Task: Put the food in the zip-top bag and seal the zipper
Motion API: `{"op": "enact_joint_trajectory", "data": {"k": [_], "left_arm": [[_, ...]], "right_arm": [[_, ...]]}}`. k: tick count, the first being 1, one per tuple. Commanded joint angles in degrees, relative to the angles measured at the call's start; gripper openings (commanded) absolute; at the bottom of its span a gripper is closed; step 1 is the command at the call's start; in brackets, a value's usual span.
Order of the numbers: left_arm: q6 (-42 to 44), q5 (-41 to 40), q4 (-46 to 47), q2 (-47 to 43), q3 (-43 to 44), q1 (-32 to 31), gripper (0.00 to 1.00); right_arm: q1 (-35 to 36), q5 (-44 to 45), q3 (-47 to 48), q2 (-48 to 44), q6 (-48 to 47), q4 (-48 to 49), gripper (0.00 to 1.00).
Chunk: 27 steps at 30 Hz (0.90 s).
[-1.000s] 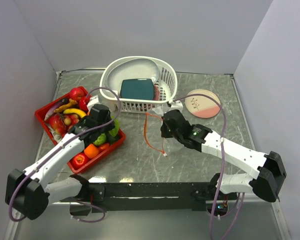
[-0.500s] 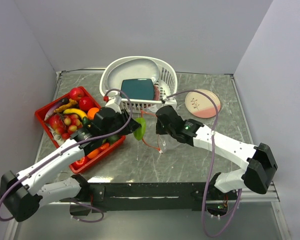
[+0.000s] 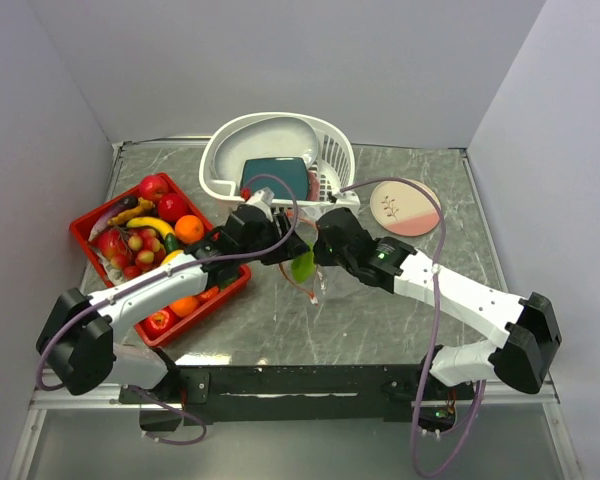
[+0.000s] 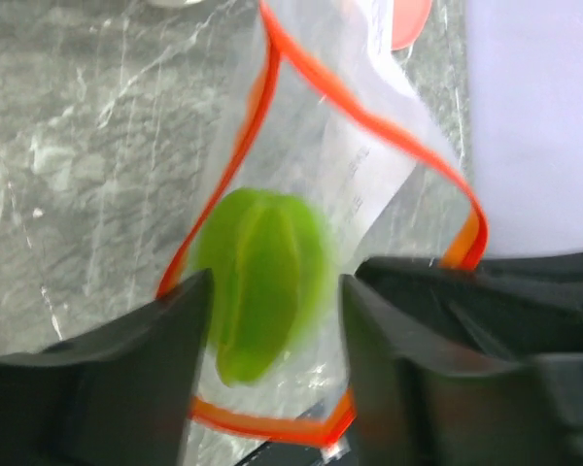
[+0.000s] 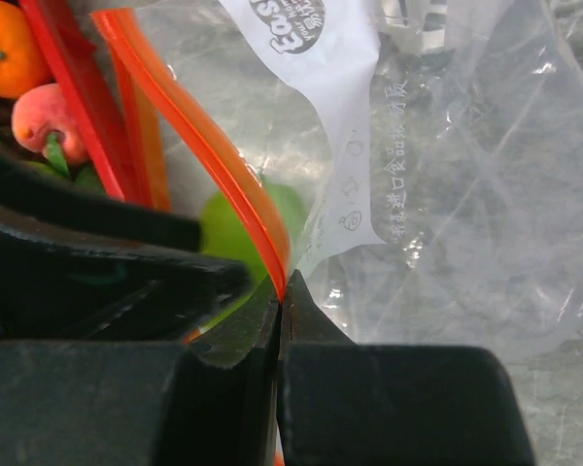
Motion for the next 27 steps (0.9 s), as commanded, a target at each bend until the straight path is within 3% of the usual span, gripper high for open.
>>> {"op": "enact_joint_trajectory", "data": {"k": [1,2,4,9,14,19,27], "left_arm": [[0.42,-0.85,2.86,0.48,4.95,-0.30,0.71],[0.42,-0.85,2.68,0.57,5.03,-0.30,0.82],[0.60,-0.41,2.51,0.31,4.77,-0.30,0.86],[1.30,-3.29,-3.89,-4.60,5.12,-0.30,0.73],[-0.80,-21.89,-21.17,-14.97,4.51,1.54,0.70],[-4.76,-33.36,-33.69,-19.02,3.89,10.05,0.83],[-0.73,-41.89,-36.34,-18.59,7.49,28.85,0.89]], "right_arm": [[0.34,2.24,0.25,-2.60,0.67,-0.32,0.00],[0.26,2.59,-0.01,-2.69,0.75,-0.41,0.00],[0.17,2.60,-0.54,-2.69,0.67,-0.06,0.00],[0.08,2.68,-1.15,-2.78,0.49,0.47,0.00],[0.08,3.47,-0.37,-1.29,1.02,-0.67,0.00],[0.08,2.60,-0.71,-1.37,0.84,-0.24,0.00],[0.08,1.02,-2.56,-3.04,0.67,1.00,0.00]]}}
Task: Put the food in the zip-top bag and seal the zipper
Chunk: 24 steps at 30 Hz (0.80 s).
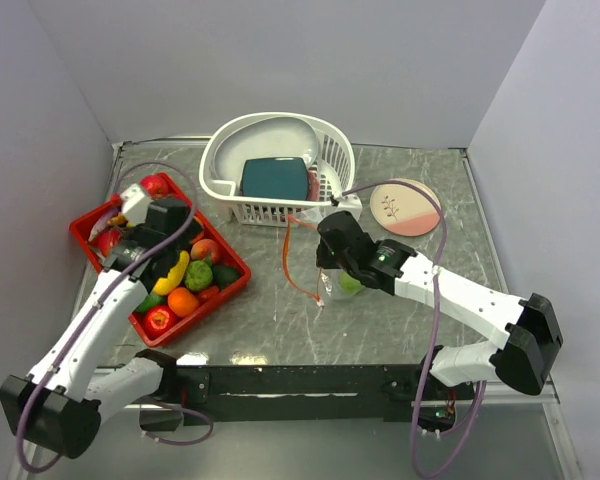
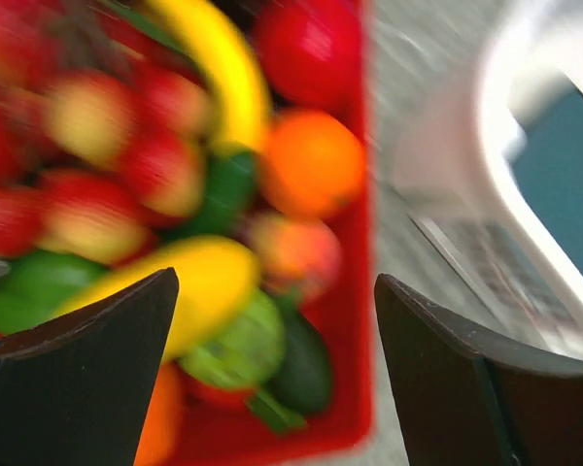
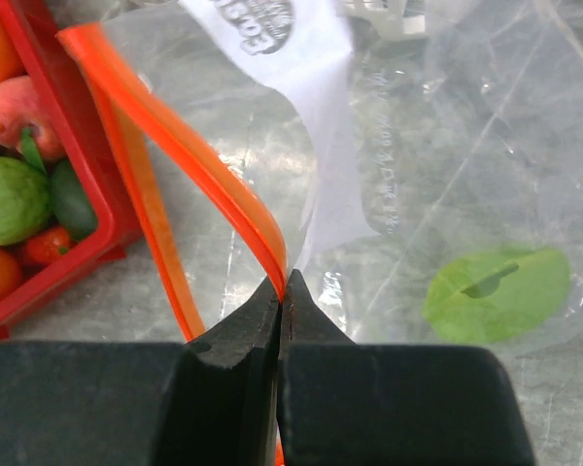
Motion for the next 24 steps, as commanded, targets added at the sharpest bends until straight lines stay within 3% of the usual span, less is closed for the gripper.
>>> {"op": "enact_joint_trajectory", "data": {"k": [1,7,12,24], "left_arm": [[2.67,-7.14,-2.86,1.21,5.50,8.67,0.89],[5.39,-4.69,-0.49,8.14,12.10,22.29,0.81],[6.36,-3.89,1.71,14.21,15.35,29.24,0.73],[7.33,-2.31,2.68,26.43,18.87,31.98,0.65]], "right_arm": [[0.08,-0.14,-1.38,-2.71,0.19,1.61,0.00],[0.08,-1.72,-2.18,-3.59,0.10,2.84,0.00],[0.08,-2.17,-2.96,-4.47,-0.60,3.28,0.00],[-0.10,-2.25,-4.28,-5.79,-1.48,3.98,0.00]]}}
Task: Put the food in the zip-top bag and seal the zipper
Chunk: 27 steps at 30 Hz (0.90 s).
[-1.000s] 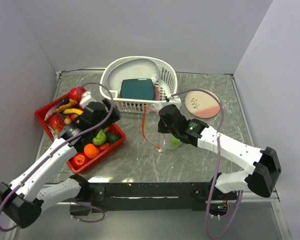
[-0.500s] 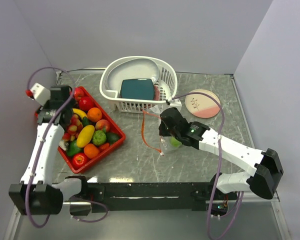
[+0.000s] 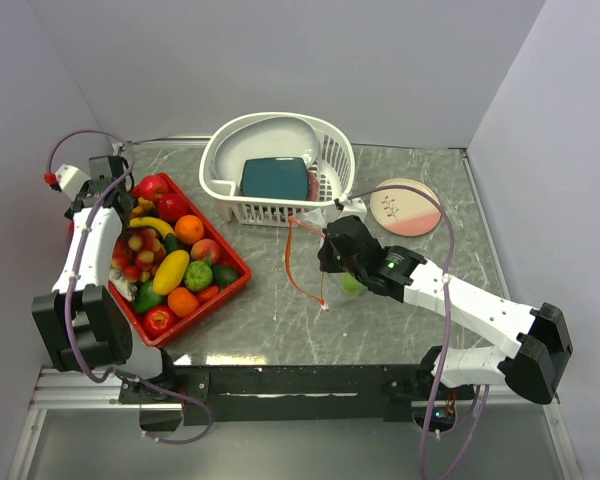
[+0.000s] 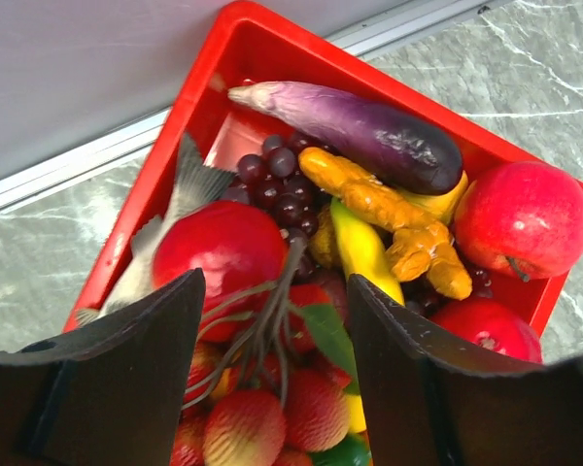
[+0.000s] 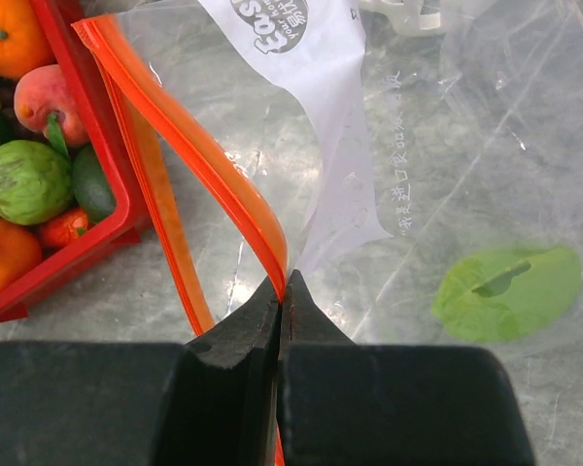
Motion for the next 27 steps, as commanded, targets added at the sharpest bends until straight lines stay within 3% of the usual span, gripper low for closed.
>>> {"op": "enact_joint_trajectory", "data": {"k": [1,13,19,27], "left_arm": [[1.06,0.69,1.70,2.66,3.46,0.09,0.65],[-0.26,-1.07,-0.06,9.87,5.66,-0.08,0.58],[-0.44,-1.68,-0.93,10.13,6.36,-0.43,0.42],[-0.88,-3.35,-3.92,6.71,7.15,-2.63,0.47]], "right_arm": [[-0.10,-0.07,-1.11,-1.86,-0.79,2.15,0.00],[-0.89,-0.95,-2.70,-2.21,-1.84,3.29,0.00],[-1.24,-2.00,-3.49,-2.47,-2.28,4.17,0.00],[-1.41,-2.53,-4.02,-3.26,-2.28,4.52,0.00]]}}
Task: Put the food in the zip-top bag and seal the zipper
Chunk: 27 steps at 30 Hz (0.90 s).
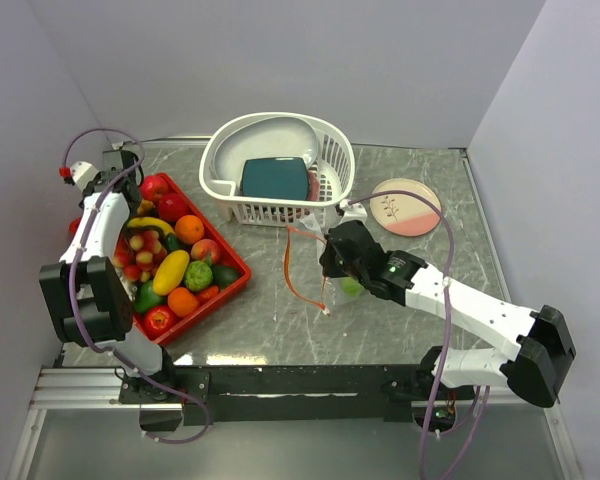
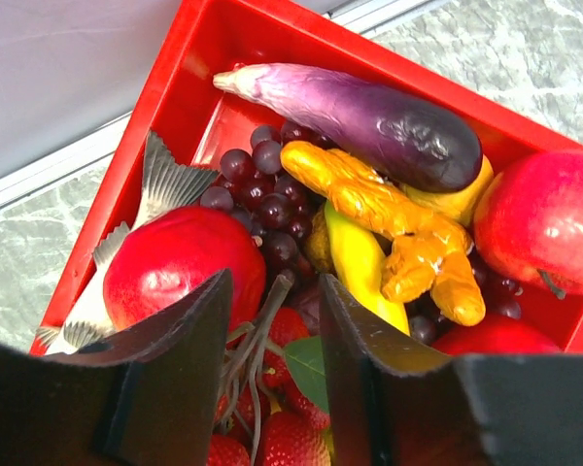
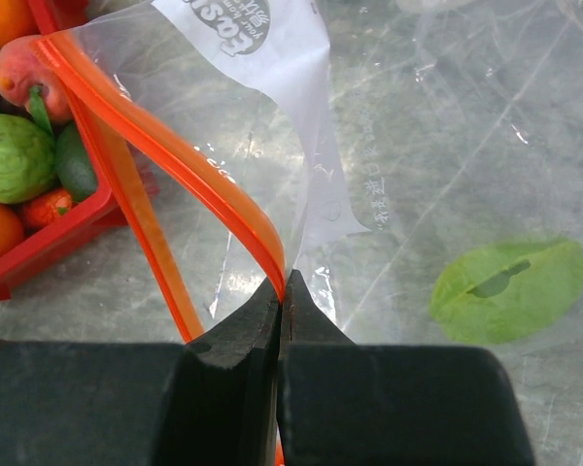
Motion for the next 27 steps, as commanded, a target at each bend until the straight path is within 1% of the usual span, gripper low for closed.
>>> {"op": "enact_joint_trajectory", "data": {"k": [1,4,7,12,16,20,23,27], "left_arm": [[-0.79,-2.52,-2.75,-3.39,2.28,-1.12,0.53],[-0.79,-3.75,-4.15,-4.88,2.72,-1.56,0.63],[-0.88,-5.42,-5.82,-6.38,3.16,-2.53,0.67],[-1.93,-6.39,-6.97,-8.75,3.07,-3.85,0.67],[-3.86,-7.10,-8.28,-8.84,2.11,-5.87,0.63],[-9.29,-9.47,-10.56,-7.26,2.10,-8.59,0.62],[-12.99,-11.57,-12.94,-5.59,2.72,-8.68,0.60],[-13.71,-13.34,-12.07,-3.93,3.07,-8.60,0.58]], "right_arm": [[-0.41,-0.19,-0.24,-2.13,-0.75,2.31,0.00],[-0.50,-0.37,-0.50,-2.39,-0.84,2.40,0.00],[-0.50,-0.45,-0.67,-2.57,-0.75,2.66,0.00],[-0.67,-0.98,-1.02,-2.83,-0.66,2.93,0.00],[-0.50,-1.25,-1.20,-3.01,-0.75,3.10,0.00],[-0.59,-1.42,-1.38,-3.27,-0.84,3.37,0.00],[-0.59,-0.98,-1.90,-3.71,-0.93,3.19,0.00],[-0.76,-0.72,-2.26,-4.50,-1.19,3.19,0.00]]}}
